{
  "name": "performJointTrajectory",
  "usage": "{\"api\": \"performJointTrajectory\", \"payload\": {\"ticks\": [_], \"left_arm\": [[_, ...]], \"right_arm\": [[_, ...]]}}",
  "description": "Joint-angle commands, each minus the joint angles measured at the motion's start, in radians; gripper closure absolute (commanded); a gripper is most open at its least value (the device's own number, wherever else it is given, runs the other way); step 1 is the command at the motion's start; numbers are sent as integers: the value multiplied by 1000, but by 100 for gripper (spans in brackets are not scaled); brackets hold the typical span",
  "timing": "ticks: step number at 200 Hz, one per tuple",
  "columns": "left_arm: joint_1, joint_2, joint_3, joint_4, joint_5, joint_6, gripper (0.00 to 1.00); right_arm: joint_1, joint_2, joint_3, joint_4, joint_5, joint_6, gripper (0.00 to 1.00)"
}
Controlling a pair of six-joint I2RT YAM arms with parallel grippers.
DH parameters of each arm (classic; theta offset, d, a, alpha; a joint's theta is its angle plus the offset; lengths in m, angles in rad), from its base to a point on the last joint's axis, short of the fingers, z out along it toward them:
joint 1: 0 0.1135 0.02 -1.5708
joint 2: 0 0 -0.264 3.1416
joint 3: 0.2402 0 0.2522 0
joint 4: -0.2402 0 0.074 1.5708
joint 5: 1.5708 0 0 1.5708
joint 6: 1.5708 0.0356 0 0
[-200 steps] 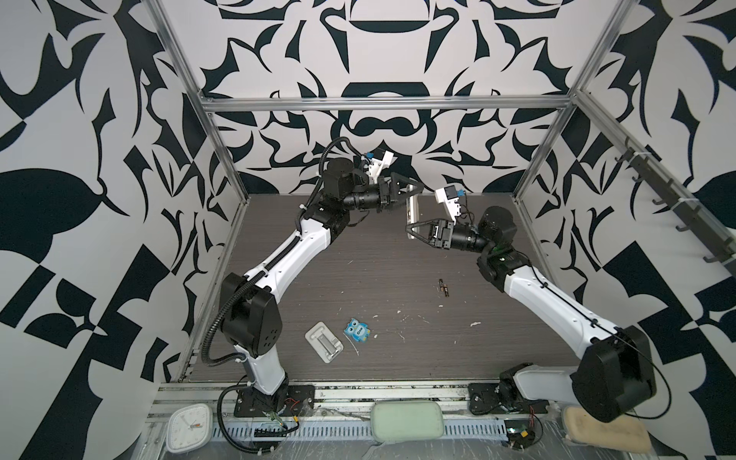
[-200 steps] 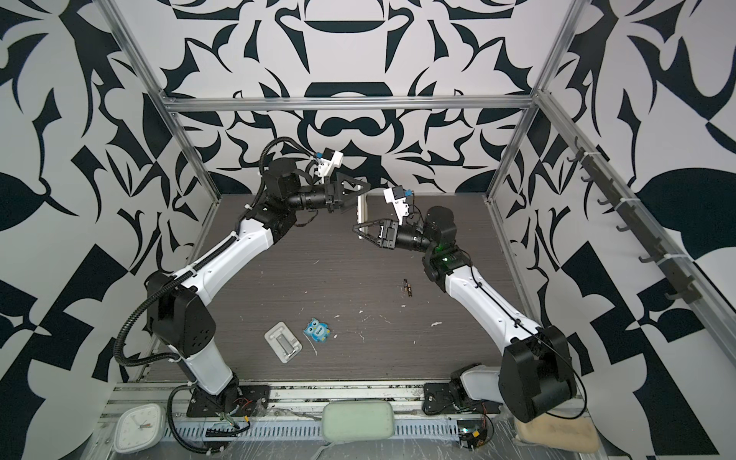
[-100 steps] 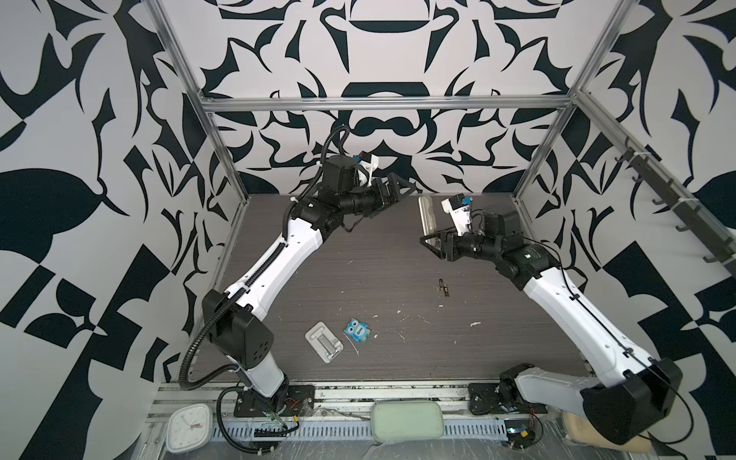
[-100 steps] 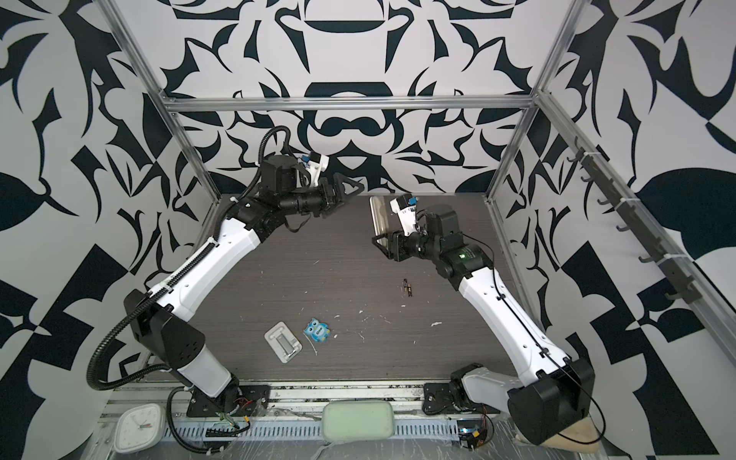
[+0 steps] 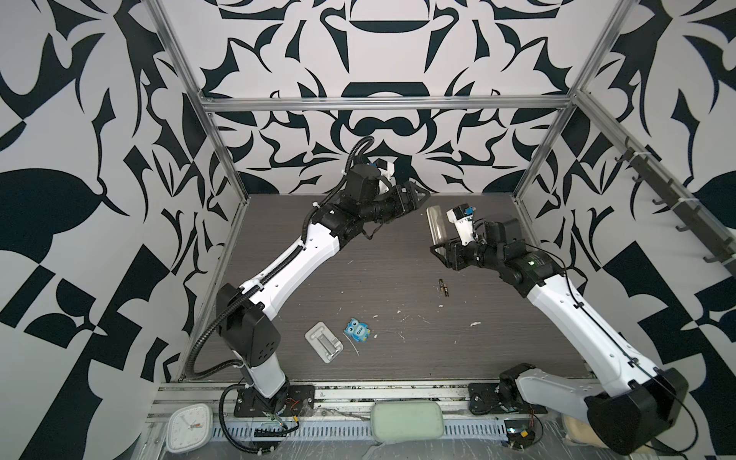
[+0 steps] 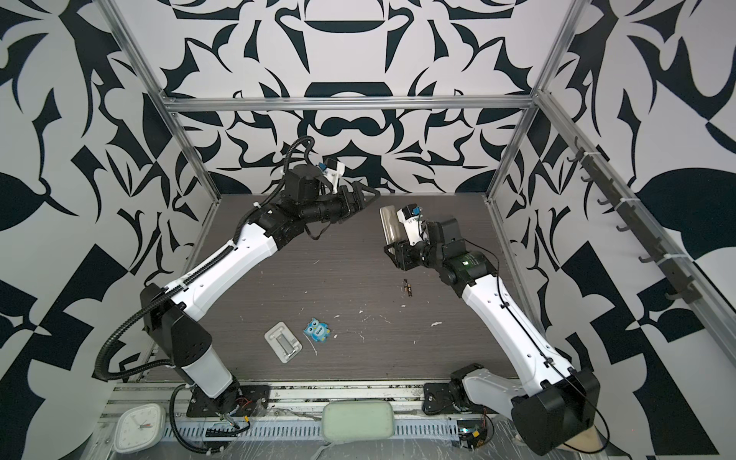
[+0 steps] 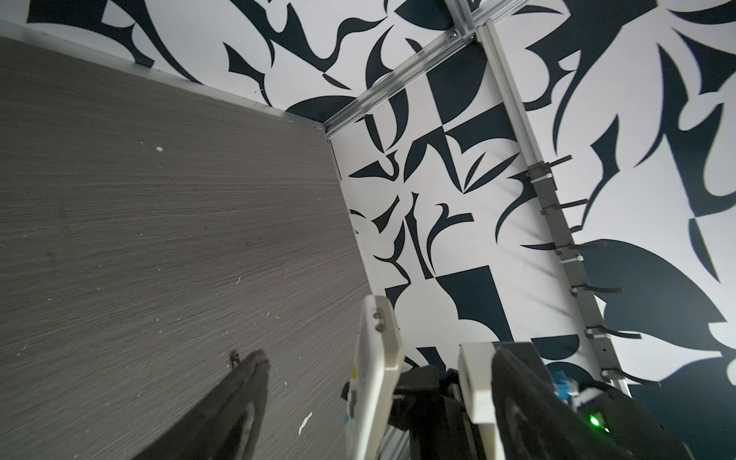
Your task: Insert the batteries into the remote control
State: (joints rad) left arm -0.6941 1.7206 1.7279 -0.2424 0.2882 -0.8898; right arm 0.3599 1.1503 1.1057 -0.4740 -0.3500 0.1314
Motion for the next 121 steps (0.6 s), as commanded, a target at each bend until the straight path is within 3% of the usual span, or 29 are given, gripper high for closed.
{"api": "performJointTrajectory", "payload": {"ticks": [1, 34, 121], "left_arm": [[-28, 38, 22, 22, -45, -10, 12], [-58, 53, 14, 75, -91, -37, 14], [-100, 126, 55, 91, -122, -51, 30]], "right_arm": [[2, -33, -3, 51, -3, -13, 100], [2, -37, -9, 58, -1, -14, 100], [2, -35, -6, 60, 20, -15, 100]]}}
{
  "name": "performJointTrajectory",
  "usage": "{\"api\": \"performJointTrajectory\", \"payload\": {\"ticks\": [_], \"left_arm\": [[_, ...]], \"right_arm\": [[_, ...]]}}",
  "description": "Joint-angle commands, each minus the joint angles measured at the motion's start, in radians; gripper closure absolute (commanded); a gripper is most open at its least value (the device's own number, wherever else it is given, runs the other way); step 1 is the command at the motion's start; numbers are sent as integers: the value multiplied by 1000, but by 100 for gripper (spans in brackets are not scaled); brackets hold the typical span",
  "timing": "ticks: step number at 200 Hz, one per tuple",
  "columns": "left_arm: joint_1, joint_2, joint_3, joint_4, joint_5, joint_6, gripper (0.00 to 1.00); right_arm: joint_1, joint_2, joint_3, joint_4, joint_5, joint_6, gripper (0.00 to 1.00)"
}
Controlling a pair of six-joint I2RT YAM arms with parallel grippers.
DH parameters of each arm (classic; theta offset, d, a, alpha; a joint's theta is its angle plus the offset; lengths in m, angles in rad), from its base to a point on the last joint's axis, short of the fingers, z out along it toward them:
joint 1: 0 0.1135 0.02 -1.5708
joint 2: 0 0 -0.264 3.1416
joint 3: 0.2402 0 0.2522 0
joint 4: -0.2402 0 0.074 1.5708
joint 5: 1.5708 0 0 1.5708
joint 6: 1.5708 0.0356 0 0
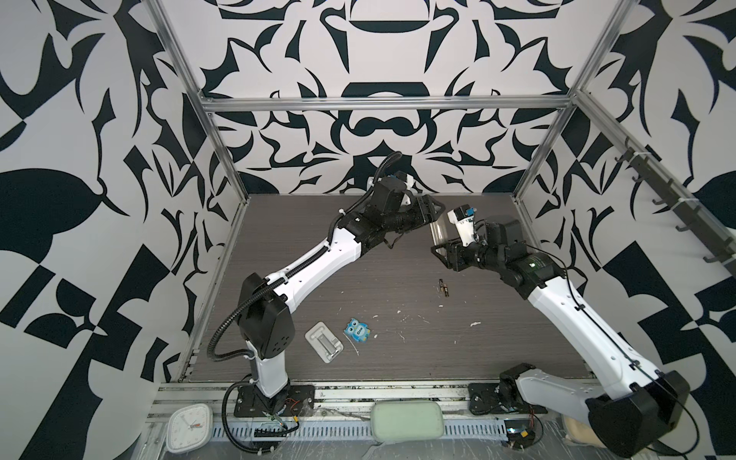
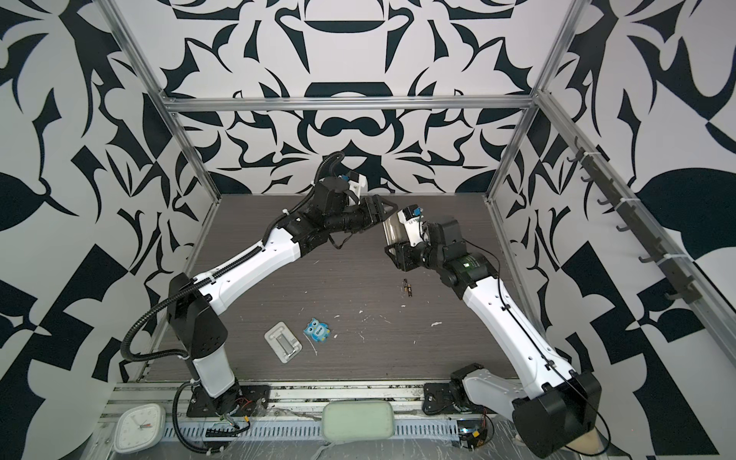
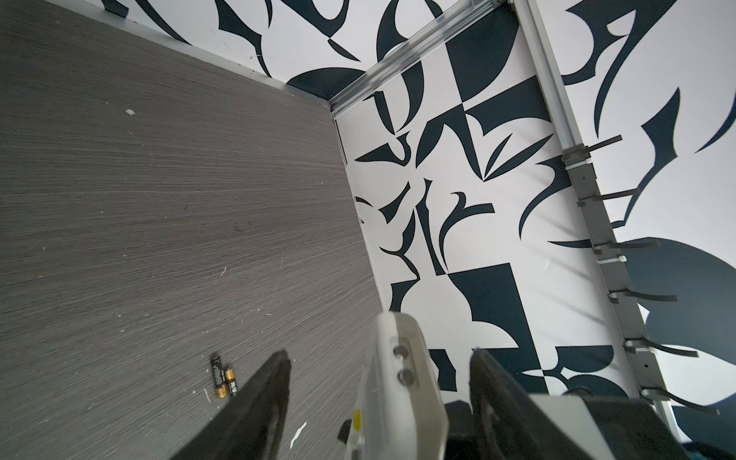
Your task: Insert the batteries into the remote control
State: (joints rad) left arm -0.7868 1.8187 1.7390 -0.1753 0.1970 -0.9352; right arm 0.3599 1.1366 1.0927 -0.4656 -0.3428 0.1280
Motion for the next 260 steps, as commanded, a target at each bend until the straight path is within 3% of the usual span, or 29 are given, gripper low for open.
{"api": "performJointTrajectory", "payload": {"ticks": [1, 115, 185, 234, 260], "left_arm": [[-7, 28, 44, 23, -31, -5, 30], [-29, 81, 91, -7, -59, 15, 38], [-32, 123, 123, -6, -39, 16, 40], [-34, 134, 129, 0, -31, 15, 47], [-34, 135, 129, 0, -29, 15, 56]], "right_arm": [[2, -21, 7, 52, 13, -11, 100], [6, -17, 16, 29, 100, -19, 100], [13, -10, 22, 36, 87, -10, 100], [14, -2, 28, 43, 85, -2, 100], [16, 2, 30, 44, 83, 1, 100]]}}
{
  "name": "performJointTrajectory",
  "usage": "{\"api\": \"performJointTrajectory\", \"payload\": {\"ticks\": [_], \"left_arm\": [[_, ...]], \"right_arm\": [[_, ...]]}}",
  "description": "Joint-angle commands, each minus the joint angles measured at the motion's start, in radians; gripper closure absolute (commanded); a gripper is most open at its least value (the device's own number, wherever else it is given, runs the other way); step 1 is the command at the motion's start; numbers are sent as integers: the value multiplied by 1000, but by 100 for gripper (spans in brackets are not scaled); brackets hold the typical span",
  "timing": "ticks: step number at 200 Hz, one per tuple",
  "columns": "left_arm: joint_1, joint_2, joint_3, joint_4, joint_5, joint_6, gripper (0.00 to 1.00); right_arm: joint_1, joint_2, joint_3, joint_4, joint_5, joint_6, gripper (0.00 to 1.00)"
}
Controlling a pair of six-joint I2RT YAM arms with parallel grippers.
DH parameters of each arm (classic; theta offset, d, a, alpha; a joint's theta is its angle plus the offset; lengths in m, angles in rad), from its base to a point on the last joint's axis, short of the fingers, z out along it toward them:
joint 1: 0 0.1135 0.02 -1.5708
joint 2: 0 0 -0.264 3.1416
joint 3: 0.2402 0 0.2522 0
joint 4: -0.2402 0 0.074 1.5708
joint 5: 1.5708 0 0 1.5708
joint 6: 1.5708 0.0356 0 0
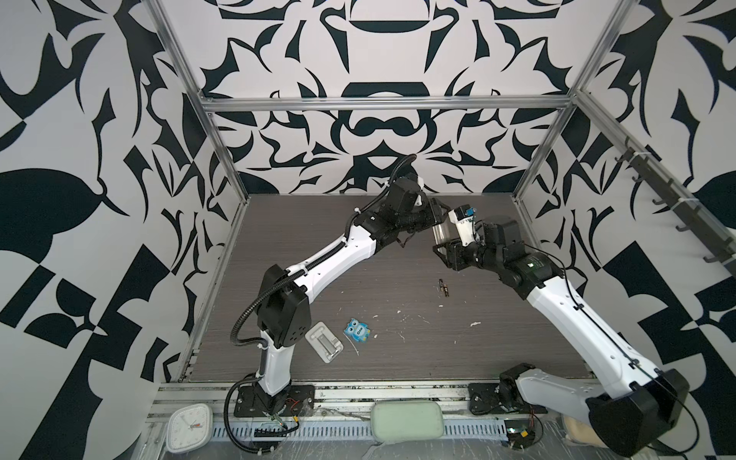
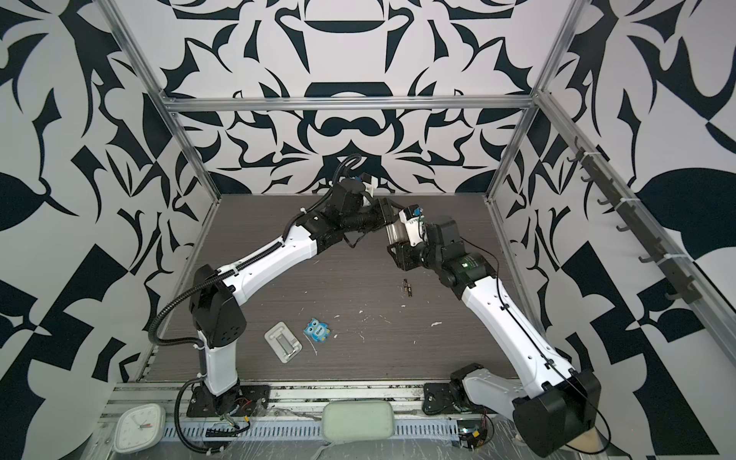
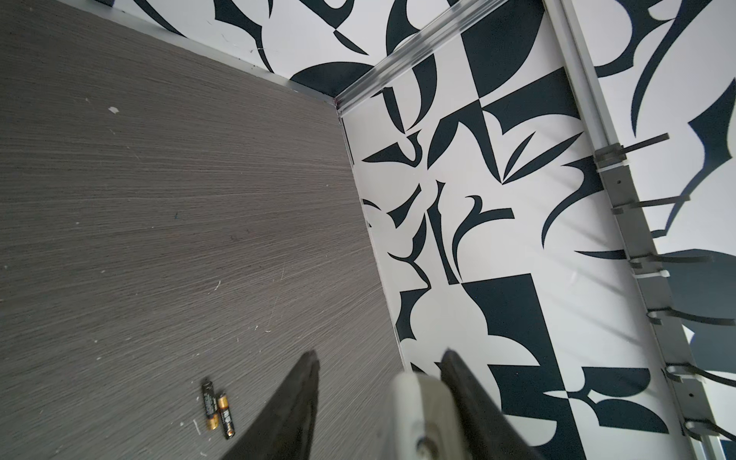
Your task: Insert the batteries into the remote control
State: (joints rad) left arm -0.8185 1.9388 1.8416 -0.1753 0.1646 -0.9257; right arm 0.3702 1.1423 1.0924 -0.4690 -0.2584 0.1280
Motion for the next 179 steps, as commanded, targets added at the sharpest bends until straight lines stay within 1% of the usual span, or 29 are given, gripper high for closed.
{"api": "performJointTrajectory", "payload": {"ticks": [1, 36, 62, 87, 137, 149, 162, 165, 179], "left_arm": [[-2, 15, 28, 0, 4, 5, 56], [-3, 17, 29, 0, 3, 4, 68], [-4, 22, 34, 0, 10, 4, 69], [-5, 22, 35, -1, 9, 5, 75], [-5, 23, 39, 0, 11, 9, 83], [-5, 24, 40, 0, 12, 10, 85], [-5, 23, 43, -6, 13, 18, 86], [-5, 23, 42, -7, 12, 18, 87], [-5, 19, 42, -15, 9, 26, 88]], "right_arm": [[6, -4, 31, 47, -1, 0, 100], [7, -3, 29, 47, 5, 1, 100], [9, -1, 29, 47, 8, 2, 100], [9, 0, 31, 50, 4, 5, 100], [11, -7, 30, 50, -18, 7, 100], [10, -11, 31, 52, -32, 7, 94], [10, -17, 26, 54, -51, 7, 80], [10, -19, 24, 57, -55, 7, 75], [10, -29, 15, 60, -67, 7, 66]]}}
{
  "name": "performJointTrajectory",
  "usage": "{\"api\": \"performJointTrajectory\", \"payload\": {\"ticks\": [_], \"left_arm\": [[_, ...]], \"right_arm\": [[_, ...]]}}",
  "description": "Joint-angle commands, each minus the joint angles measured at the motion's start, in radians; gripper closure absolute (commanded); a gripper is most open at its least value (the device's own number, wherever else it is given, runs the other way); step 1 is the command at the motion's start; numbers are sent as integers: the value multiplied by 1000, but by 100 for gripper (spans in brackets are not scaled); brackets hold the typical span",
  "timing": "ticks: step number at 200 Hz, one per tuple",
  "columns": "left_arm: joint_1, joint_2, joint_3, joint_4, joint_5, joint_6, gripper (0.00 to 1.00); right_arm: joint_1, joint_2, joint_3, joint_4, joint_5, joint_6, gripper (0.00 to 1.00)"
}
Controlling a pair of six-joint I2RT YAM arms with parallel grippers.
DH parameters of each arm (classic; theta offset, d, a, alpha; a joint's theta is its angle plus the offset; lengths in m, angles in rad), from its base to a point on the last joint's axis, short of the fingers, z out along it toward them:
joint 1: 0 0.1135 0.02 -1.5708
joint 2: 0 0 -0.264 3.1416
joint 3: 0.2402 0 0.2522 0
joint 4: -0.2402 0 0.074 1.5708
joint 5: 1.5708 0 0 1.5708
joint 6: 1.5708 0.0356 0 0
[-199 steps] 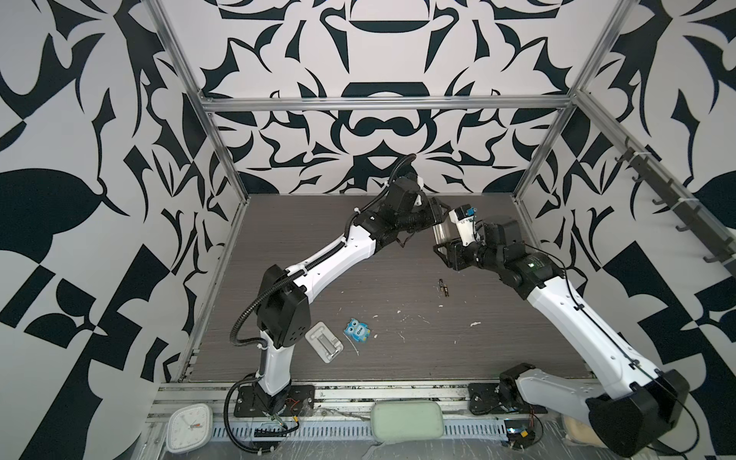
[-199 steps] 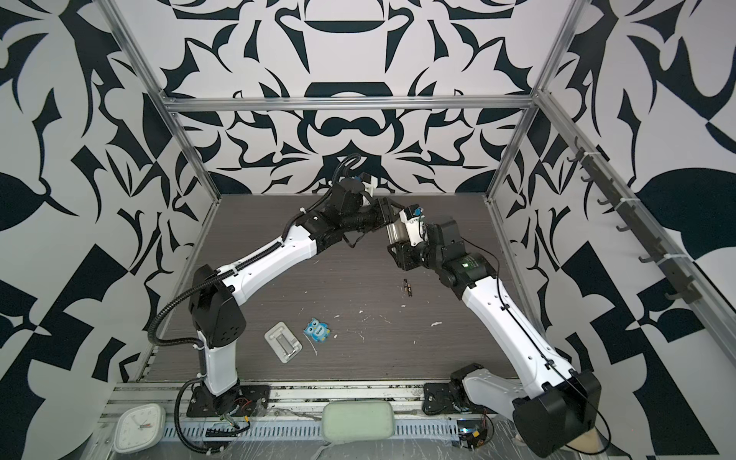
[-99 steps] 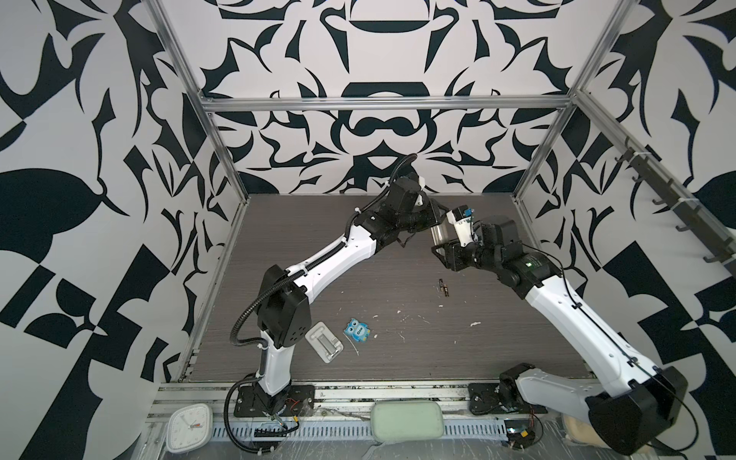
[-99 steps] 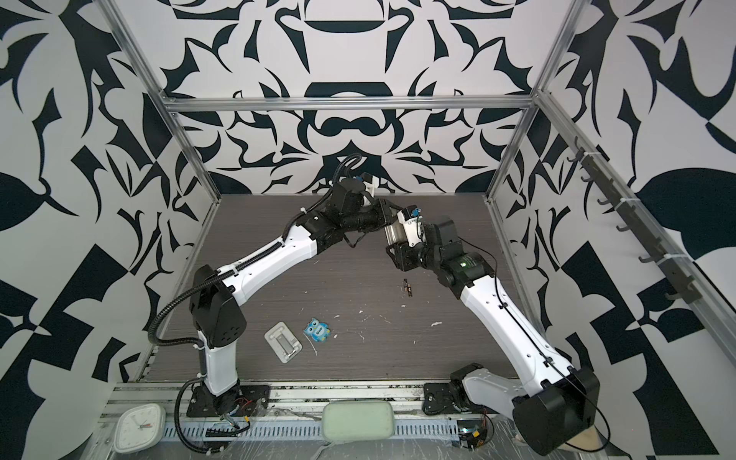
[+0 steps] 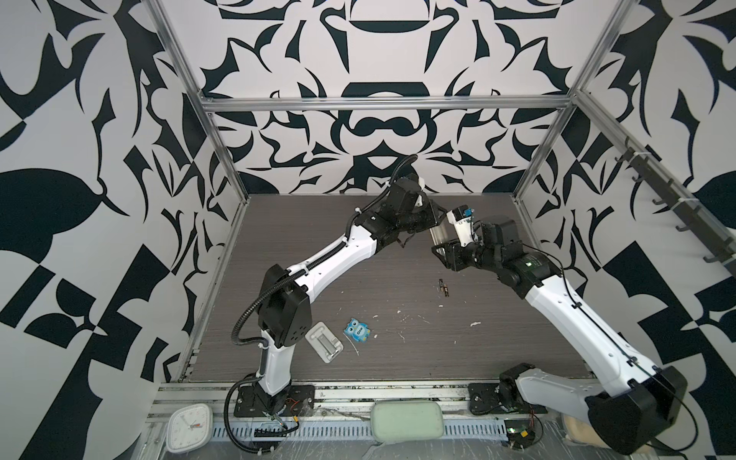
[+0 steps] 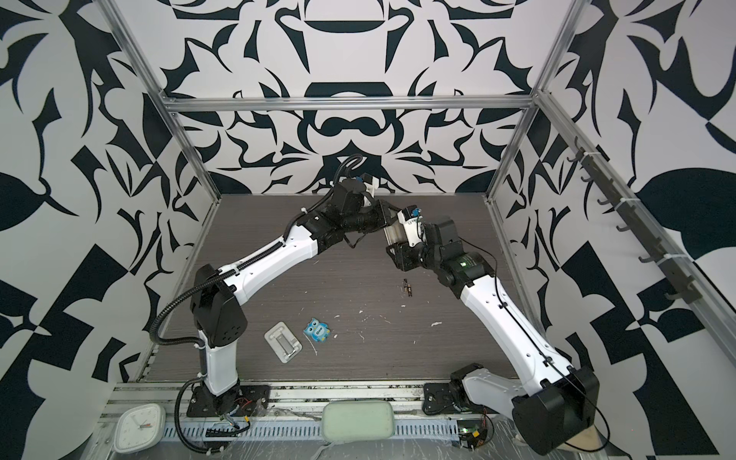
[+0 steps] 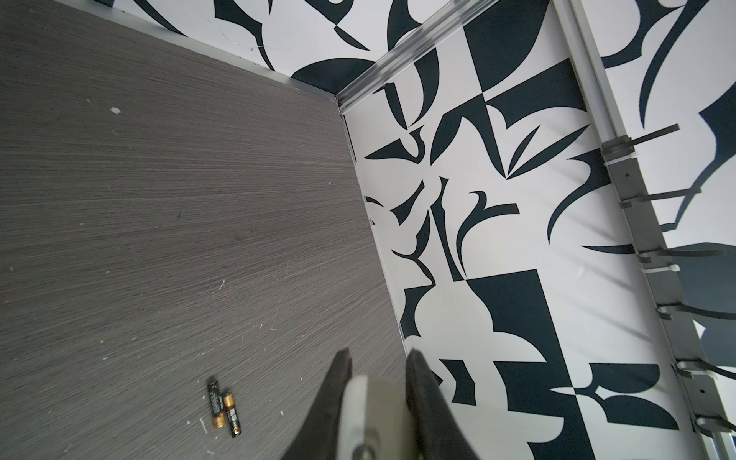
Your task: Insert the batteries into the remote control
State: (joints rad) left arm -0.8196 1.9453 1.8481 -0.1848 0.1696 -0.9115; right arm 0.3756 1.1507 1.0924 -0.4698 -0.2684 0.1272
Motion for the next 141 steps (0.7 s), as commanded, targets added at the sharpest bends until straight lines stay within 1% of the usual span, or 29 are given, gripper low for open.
{"api": "performJointTrajectory", "payload": {"ticks": [1, 27, 40, 50, 55, 60, 66, 89, 122, 141], "left_arm": [[-4, 12, 36, -6, 5, 13, 88], [-4, 3, 31, -38, -15, 39, 91], [-3, -7, 18, -45, -28, 49, 92], [0, -15, 8, -46, -36, 51, 93], [2, -20, 2, -48, -41, 52, 93], [5, -25, -3, -49, -46, 52, 93], [8, -31, -11, -50, -53, 51, 94], [20, -59, -47, -45, -94, 51, 96], [33, -96, -84, -41, -148, 60, 97], [34, -110, -93, -46, -186, 72, 97]], "right_arm": [[5, -40, 13, 60, -59, 8, 65], [5, -63, -6, 66, -85, 14, 55], [6, -74, -12, 69, -96, 23, 48], [5, -88, -16, 72, -104, 25, 39], [5, -95, -19, 80, -117, 29, 28], [5, -103, -21, 89, -126, 33, 22], [5, -110, -20, 90, -128, 40, 18], [5, -113, 11, 80, -143, 71, 6], [-3, -64, 106, -10, -141, 101, 4], [-37, -28, 157, -75, -148, 145, 4]]}}
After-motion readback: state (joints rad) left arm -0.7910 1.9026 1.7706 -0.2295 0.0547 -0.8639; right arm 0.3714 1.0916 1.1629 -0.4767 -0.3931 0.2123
